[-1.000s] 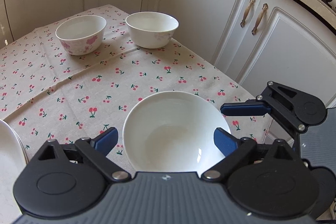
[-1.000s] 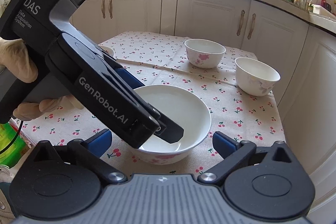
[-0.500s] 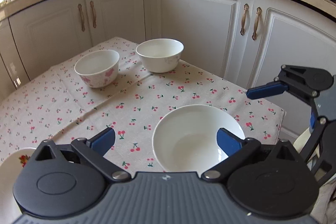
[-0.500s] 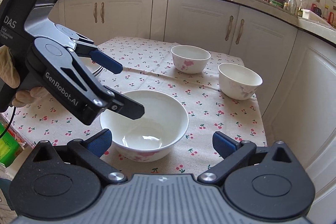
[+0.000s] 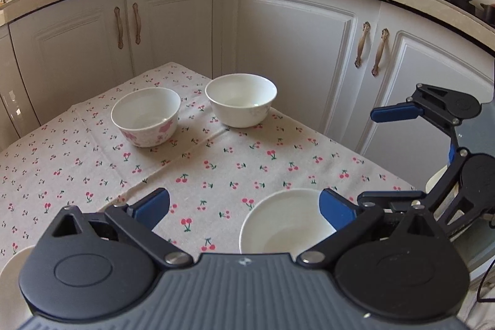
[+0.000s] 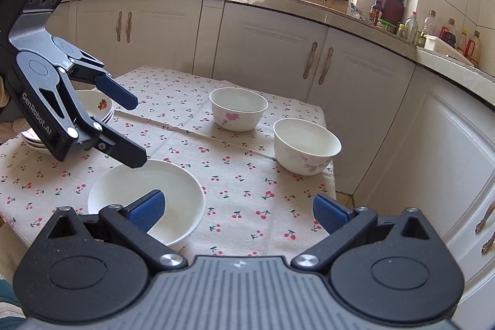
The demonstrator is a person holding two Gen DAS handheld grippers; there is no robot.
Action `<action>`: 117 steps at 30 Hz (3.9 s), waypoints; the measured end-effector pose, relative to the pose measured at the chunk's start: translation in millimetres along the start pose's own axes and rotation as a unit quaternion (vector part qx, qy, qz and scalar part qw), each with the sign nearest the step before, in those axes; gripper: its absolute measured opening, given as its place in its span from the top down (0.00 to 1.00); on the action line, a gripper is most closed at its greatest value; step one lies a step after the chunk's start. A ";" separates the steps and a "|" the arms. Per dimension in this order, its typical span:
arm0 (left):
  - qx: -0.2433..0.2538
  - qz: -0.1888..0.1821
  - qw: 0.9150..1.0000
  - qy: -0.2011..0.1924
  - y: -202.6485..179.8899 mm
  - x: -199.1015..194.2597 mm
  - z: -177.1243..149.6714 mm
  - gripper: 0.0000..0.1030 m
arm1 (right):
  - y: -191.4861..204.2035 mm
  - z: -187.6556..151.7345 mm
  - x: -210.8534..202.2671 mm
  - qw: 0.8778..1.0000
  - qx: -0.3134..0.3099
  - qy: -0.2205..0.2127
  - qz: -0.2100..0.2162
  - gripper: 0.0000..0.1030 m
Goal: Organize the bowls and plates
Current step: 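Move the right gripper to the rim of the plain white bowl, then close the right gripper on the white bowl rim and lift it, then carry the white bowl with the right gripper over the pink-flower bowl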
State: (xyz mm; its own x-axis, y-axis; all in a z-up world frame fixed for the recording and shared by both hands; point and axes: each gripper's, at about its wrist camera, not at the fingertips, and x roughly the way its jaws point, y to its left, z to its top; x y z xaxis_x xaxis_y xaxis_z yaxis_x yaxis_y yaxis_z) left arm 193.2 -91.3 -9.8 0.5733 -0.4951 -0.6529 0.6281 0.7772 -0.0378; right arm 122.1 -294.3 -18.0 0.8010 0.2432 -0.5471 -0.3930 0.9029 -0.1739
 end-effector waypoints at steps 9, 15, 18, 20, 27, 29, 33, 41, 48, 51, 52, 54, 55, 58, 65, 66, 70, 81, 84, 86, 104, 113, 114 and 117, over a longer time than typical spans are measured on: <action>-0.009 -0.011 1.000 -0.019 1.0 37.8 27.9 0.01 | -48.2 11.8 21.2 0.999 0.032 -0.006 0.018 0.00; 0.012 -0.008 1.000 -0.016 -1.5 65.8 42.1 0.01 | -85.2 20.7 53.3 0.996 0.078 0.015 0.028 0.00; 0.023 -0.001 1.000 -0.011 -3.1 80.0 49.0 0.02 | -97.6 25.0 70.5 0.996 0.081 0.025 0.036 0.00; 0.024 0.002 1.000 -0.010 0.4 89.0 53.2 0.02 | -105.4 27.2 80.8 0.996 0.076 0.031 0.039 0.00; 0.047 -0.007 0.999 0.001 -0.7 111.1 60.8 0.02 | -130.9 35.6 109.8 0.993 0.091 0.053 0.060 0.00; 0.050 -0.007 0.999 0.004 -0.7 118.7 63.2 0.02 | -137.8 39.6 117.2 0.992 0.096 0.057 0.062 0.00; 0.056 -0.012 0.998 0.004 -1.4 131.7 69.8 0.02 | -148.7 50.1 132.4 0.990 0.101 0.067 0.071 0.00; 0.052 -0.023 0.998 0.019 0.0 156.9 75.4 0.05 | -161.9 69.9 165.7 0.983 0.120 0.101 0.097 0.02; 0.043 -0.021 0.998 0.028 6.6 166.8 77.1 0.19 | -165.7 81.1 193.4 0.975 0.139 0.141 0.103 0.17; 0.041 -0.021 0.998 0.031 8.8 170.4 76.2 0.20 | -165.6 83.7 200.1 0.973 0.141 0.148 0.108 0.19; 0.039 -0.021 0.999 0.031 9.1 170.6 75.8 0.20 | -165.4 84.6 201.6 0.972 0.142 0.152 0.111 0.23; 0.038 -0.024 0.999 0.030 9.3 171.5 75.3 0.20 | -165.4 86.6 206.1 0.971 0.141 0.157 0.114 0.25; 0.039 -0.025 0.998 0.030 9.7 172.8 75.3 0.20 | -165.6 87.2 207.6 0.971 0.140 0.158 0.113 0.26; 0.037 -0.030 0.998 0.029 11.2 176.2 76.1 0.20 | -168.5 89.3 211.7 0.969 0.144 0.162 0.115 0.30; 0.036 -0.039 0.998 0.025 10.2 178.0 76.9 0.20 | -170.0 91.1 216.3 0.968 0.146 0.168 0.117 0.33; 0.036 -0.040 0.998 0.025 10.2 178.3 77.1 0.20 | -169.8 90.6 217.2 0.968 0.146 0.170 0.117 0.33; 0.034 -0.043 0.998 0.023 9.9 179.0 77.4 0.21 | -168.7 88.6 220.5 0.966 0.148 0.177 0.116 0.35; 0.034 -0.045 0.998 0.018 8.9 175.4 75.1 0.21 | -174.7 85.9 229.0 0.958 0.172 0.188 0.130 0.36; 0.035 -0.046 0.998 0.019 8.9 174.9 74.8 0.21 | -176.0 85.4 228.7 0.957 0.177 0.189 0.130 0.38; 0.035 -0.047 0.998 0.020 8.9 174.2 74.9 0.21 | -174.0 85.9 227.7 0.958 0.173 0.191 0.129 0.38; 0.042 -0.046 0.998 0.018 3.4 131.2 69.3 0.21 | -145.5 96.6 185.1 0.961 0.165 0.173 0.137 0.38; 0.040 -0.044 0.998 0.014 -2.8 90.9 55.8 0.21 | -114.3 101.8 149.5 0.965 0.150 0.164 0.140 0.38; 0.040 -0.042 0.998 0.013 -4.2 85.4 53.0 0.21 | -109.9 102.5 144.2 0.965 0.148 0.162 0.142 0.38; 0.040 -0.039 0.998 0.010 -7.6 70.7 45.2 0.21 | -97.6 103.4 131.2 0.967 0.140 0.156 0.147 0.38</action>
State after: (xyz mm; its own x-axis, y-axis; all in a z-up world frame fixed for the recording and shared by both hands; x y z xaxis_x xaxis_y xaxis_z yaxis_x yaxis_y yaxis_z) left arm 252.7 -149.8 -21.4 0.5106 -0.5440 -0.6658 0.7108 0.7028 -0.0292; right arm 312.3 -313.8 11.9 0.4819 0.4246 -0.7665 -0.4095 0.8825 0.2313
